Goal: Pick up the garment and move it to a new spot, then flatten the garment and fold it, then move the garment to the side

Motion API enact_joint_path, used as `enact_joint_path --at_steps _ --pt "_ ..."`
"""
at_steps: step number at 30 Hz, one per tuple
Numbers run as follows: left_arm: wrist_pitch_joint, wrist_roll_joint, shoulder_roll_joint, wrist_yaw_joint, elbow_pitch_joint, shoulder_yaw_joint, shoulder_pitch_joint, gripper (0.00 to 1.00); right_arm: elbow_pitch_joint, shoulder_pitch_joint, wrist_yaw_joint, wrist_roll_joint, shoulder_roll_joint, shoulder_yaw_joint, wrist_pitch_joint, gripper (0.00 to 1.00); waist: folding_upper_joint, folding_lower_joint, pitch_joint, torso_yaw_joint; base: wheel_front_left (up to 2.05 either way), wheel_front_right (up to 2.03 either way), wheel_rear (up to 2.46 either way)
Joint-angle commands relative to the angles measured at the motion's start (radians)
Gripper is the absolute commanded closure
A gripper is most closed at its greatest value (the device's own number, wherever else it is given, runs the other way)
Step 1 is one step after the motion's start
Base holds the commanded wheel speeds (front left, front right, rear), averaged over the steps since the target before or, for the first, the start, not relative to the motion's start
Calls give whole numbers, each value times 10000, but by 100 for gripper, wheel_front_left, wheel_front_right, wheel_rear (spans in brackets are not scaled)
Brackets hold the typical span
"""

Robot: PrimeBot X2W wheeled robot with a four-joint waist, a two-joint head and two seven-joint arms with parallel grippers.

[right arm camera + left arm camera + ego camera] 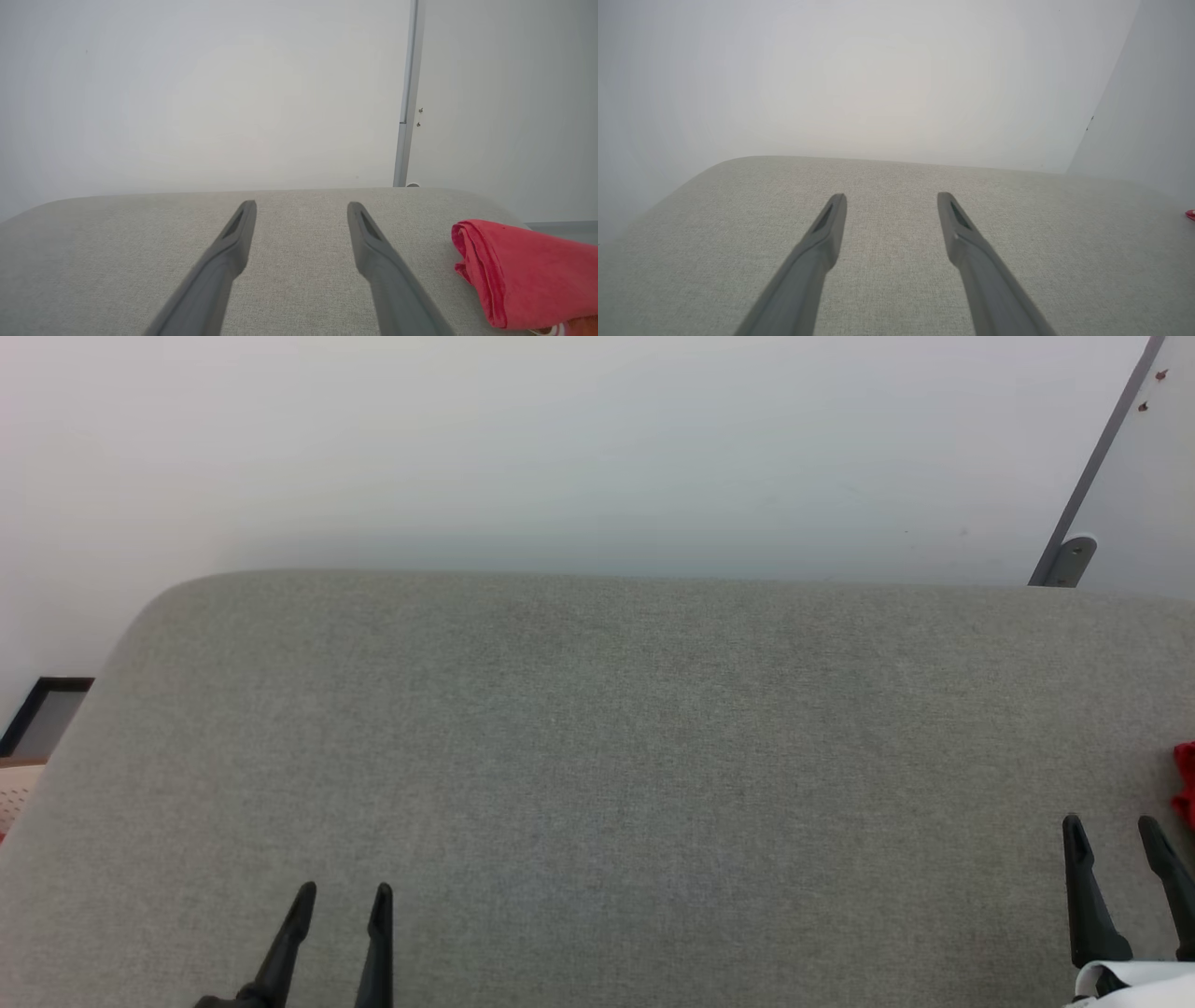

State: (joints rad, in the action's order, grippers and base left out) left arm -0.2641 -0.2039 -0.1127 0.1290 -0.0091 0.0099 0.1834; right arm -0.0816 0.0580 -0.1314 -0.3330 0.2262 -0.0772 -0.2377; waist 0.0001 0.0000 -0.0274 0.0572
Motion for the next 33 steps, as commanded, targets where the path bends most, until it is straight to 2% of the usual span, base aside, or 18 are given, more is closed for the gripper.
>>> enact_joint_path --at_steps 1,19,20,25,33 --pt "6 -16 26 21 6 1 -1 0 47 129 17 -44 -14 -34 -26 0 -1 0 8 1 0 0 0" --pt "6 -386 -94 22 171 -182 108 0 -9 203 17 -227 -172 227 -77 0 -1 0 -12 -131 0 0 0" --pt "0 -351 -83 0 179 -179 18 100 -11 137 0 -209 -143 215 -29 100 -1 0 -12 -131 0 0 0" --pt "19 -463 28 -2 599 -239 88 100 -440 197 -2 -314 -325 246 44 100 -1 0 -10 -141 0 0 0" --pt "347 -2069 8 -18 775 -202 -233 100 -564 -22 -1 -1697 -481 174 430 100 -1 0 10 -169 0 0 0"
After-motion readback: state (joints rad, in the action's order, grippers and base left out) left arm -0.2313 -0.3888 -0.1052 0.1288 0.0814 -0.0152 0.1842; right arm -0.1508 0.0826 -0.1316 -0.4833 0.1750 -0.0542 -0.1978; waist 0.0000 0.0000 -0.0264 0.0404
